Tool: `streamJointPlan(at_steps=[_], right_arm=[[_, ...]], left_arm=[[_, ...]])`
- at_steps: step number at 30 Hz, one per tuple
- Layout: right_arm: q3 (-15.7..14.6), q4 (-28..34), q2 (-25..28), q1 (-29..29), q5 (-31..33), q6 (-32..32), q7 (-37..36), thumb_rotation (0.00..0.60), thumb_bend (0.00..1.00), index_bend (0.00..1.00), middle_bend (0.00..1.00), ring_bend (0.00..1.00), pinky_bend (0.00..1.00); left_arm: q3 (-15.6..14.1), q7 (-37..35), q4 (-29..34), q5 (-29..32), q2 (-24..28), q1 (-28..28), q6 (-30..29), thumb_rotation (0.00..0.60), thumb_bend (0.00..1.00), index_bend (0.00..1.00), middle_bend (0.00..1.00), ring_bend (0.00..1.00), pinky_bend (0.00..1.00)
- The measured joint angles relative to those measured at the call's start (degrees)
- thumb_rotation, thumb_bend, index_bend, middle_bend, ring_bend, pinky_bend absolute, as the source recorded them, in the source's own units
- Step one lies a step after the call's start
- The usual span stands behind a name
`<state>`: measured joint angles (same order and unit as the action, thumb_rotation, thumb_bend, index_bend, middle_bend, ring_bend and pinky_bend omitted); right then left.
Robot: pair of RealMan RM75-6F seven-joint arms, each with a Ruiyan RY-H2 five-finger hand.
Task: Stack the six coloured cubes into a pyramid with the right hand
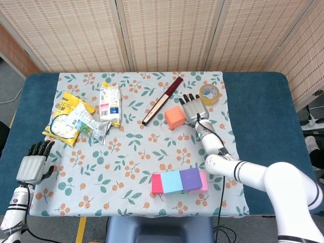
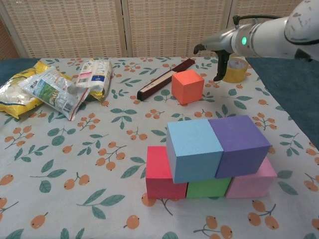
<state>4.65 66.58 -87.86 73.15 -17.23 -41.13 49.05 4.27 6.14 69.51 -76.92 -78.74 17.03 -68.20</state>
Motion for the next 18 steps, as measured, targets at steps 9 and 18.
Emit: streamJointPlan(at_steps=[9, 18], right_arm=[[0.2, -9.8, -7.1, 1.7, 2.0, 4.0, -0.2, 0.586, 0.16, 0.0, 0.0, 0.0, 0.13], [2.6, -21.7, -14.7, 1.8, 2.0, 7.2, -3.7, 0.6, 0.25, 0.29, 0.02, 0.0, 0.17]], left_arm=[[0.2, 0.4, -0.4, 0.7, -0.2, 0.1, 0.4, 0.6, 0.41, 0.0, 0.06, 0.01, 0.1], [0.4, 0.9, -0.6, 1.7, -0.3, 0.2, 1.0, 0.6, 0.41, 0.0, 0.06, 0.01, 0.1]])
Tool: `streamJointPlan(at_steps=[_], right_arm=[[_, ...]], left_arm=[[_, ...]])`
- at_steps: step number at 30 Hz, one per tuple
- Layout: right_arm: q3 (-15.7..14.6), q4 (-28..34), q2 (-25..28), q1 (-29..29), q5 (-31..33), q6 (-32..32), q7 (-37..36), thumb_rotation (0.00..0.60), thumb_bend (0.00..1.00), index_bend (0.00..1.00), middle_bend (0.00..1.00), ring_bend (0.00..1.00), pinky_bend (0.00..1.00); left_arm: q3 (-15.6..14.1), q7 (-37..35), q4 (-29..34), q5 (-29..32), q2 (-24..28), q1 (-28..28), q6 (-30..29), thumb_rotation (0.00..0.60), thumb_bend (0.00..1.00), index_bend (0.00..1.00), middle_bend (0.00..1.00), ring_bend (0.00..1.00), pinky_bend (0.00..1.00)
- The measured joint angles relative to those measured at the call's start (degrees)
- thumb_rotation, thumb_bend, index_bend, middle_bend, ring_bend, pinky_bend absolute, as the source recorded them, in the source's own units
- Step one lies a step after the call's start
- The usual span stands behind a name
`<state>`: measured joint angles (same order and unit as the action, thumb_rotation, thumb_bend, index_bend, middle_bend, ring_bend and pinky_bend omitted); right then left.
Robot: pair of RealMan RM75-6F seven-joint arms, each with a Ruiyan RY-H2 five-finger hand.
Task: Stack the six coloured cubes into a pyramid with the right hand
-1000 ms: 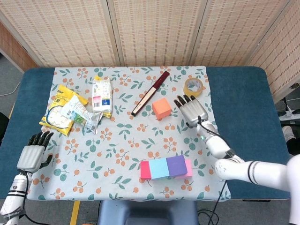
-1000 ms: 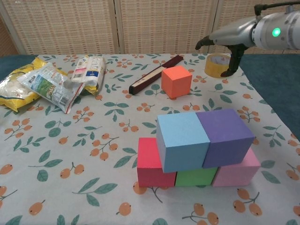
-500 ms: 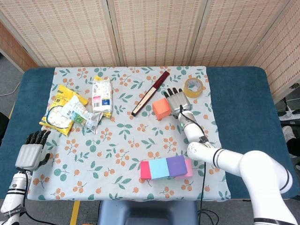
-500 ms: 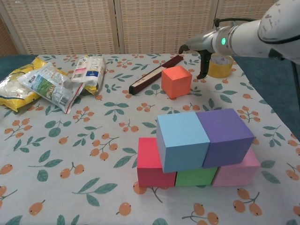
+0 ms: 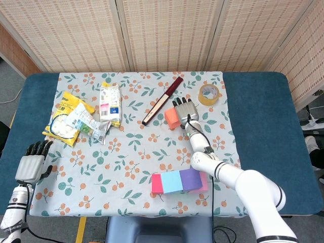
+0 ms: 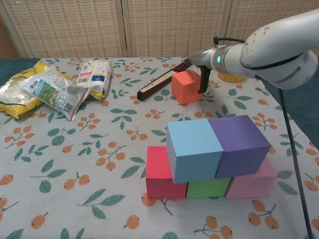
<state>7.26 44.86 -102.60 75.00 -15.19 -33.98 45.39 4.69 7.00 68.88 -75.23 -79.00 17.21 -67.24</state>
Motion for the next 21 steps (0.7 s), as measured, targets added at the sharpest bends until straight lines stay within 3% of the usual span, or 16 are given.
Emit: streamJointPlan(at_steps=[5, 12, 16, 21], right_arm=[[2.1, -3.9, -2.9, -0.4, -5.4, 0.2, -4.8, 0.6, 0.31, 0.54, 0.11, 0.0, 0.2], [4.7, -3.3, -3.1, -1.3, -10.0, -1.5, -7.1, 0.6, 0.33, 0.71, 0.16, 0.0, 0.2], [5.5, 2.3, -0.3, -2.0, -10.6, -4.4, -7.0, 0.6, 0.36, 0.76, 0.17, 0.0, 0.2], [7.0, 16.6, 7.3, -3.6, -9.5, -9.6, -5.7, 0.6, 0.36, 0.78, 0.18, 0.0, 0.2]], left_arm=[[0.0, 0.0, 0.1, 0.4, 0.1, -0.1, 0.2, 0.6, 0.42, 0.0, 0.06, 0.01, 0.1], [0.0, 0.0, 1.0, -0.1, 0.6, -0.2, -0.6, 0.6, 0.41, 0.0, 0.06, 0.01, 0.1], [-0.3, -0.3, 1.6, -0.7, 1.0, -0.5, -1.2, 0.6, 0.42, 0.0, 0.06, 0.01, 0.1], [-0.8, 0.1, 2.5, -1.4, 1.2, -0.9, -1.9, 0.6, 0.42, 0.0, 0.06, 0.01, 0.1]])
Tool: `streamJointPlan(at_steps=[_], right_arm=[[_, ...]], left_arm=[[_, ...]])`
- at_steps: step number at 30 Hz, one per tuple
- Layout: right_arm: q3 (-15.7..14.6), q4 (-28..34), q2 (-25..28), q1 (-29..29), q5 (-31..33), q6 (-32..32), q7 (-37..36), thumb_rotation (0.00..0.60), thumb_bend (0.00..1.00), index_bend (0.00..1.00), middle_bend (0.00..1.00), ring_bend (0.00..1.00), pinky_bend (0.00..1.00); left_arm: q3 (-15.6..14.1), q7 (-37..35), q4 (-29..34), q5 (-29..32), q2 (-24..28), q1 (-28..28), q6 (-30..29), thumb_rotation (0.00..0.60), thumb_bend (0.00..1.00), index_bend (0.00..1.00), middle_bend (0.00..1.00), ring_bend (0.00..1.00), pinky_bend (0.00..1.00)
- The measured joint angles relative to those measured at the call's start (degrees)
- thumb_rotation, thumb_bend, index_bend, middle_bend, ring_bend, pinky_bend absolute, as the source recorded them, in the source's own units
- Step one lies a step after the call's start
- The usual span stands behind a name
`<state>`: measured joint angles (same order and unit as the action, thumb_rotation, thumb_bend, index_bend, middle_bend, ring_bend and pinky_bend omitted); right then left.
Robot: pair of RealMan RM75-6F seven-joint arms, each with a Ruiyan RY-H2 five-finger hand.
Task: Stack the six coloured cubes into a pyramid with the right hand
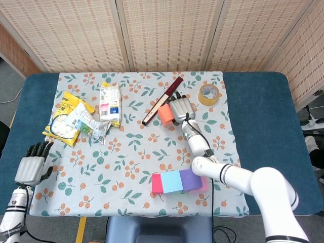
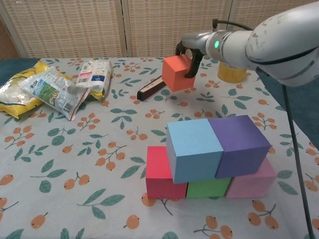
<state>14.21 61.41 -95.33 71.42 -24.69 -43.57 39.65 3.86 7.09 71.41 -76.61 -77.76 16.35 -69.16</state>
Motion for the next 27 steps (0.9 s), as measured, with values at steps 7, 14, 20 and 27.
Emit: streamJointPlan(at_steps=[7, 14, 20, 27], right_arm=[[1.5, 28.8, 17.1, -3.0, 4.9, -6.4, 2.1, 0.6, 0.36, 0.79, 0.19, 0.0, 0.2], [2.4, 56.2, 38.7, -6.0, 11.9, -11.5, 3.4, 0.6, 0.37, 0.79, 0.19, 0.0, 0.2], [2.5, 71.6, 51.0, -7.5, 14.9, -12.5, 3.2, 0.6, 0.37, 0.79, 0.19, 0.0, 0.2], [2.1, 73.6, 54.7, -10.0, 8.4, -5.8, -0.7, 0.6, 0.38, 0.79, 0.19, 0.0, 0.2]], left_arm=[[-0.5, 1.6, 1.1, -0.6, -0.1, -0.1, -0.5, 0.6, 0.42, 0.0, 0.06, 0.01, 0.1], [-0.8, 2.3, 1.2, -1.2, -0.7, 0.4, 0.2, 0.6, 0.42, 0.0, 0.06, 0.01, 0.1], [-1.3, 1.9, 1.4, -2.0, -0.7, 0.6, 0.3, 0.6, 0.42, 0.0, 0.06, 0.01, 0.1], [-1.5, 1.2, 1.9, -2.4, -0.2, 0.3, -0.3, 0.6, 0.42, 0.0, 0.06, 0.01, 0.1]])
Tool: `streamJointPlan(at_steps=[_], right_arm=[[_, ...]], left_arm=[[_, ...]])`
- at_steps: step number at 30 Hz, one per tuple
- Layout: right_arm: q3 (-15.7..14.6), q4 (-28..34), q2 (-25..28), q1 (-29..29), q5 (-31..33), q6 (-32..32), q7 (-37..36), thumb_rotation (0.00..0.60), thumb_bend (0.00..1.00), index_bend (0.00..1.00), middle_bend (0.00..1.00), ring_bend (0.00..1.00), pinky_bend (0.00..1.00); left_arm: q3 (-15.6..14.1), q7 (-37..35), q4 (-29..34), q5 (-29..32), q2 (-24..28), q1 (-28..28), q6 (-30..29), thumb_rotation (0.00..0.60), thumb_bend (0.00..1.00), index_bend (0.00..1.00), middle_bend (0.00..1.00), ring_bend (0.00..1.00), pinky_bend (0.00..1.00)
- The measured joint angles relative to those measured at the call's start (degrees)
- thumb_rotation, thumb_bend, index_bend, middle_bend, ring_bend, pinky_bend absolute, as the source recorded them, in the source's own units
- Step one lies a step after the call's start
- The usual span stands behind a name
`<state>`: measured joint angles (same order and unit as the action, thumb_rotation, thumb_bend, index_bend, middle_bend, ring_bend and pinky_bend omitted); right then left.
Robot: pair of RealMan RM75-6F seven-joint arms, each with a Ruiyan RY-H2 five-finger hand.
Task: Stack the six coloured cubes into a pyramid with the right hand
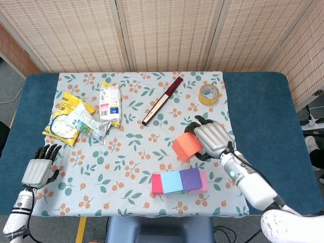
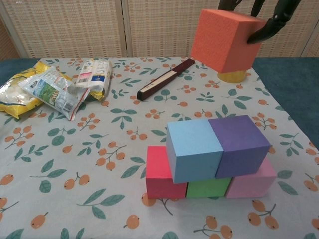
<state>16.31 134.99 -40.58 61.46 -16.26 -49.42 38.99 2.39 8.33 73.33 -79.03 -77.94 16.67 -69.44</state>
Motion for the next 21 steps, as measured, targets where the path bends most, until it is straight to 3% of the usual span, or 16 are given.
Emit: streamJointPlan(at_steps=[9, 21], right_arm=[[-1.2, 0.0, 3.5, -1.3, -8.4, 12.8, -7.4, 0.6, 0.39, 0.79, 0.19, 0.0, 0.2], [-4.2, 0.0, 4.7, -3.9, -18.9, 14.1, -12.1, 0.6, 0.4, 0.79, 0.19, 0.0, 0.2]], left_arm=[[-0.1, -0.7, 0.4, -0.2, 0.5, -0.2, -0.3, 0.6, 0.42, 0.0, 0.06, 0.01, 0.1], [0.0, 0.2, -0.2, 0.3, -0.1, 0.0, 0.2, 0.6, 0.42, 0.0, 0.06, 0.01, 0.1]])
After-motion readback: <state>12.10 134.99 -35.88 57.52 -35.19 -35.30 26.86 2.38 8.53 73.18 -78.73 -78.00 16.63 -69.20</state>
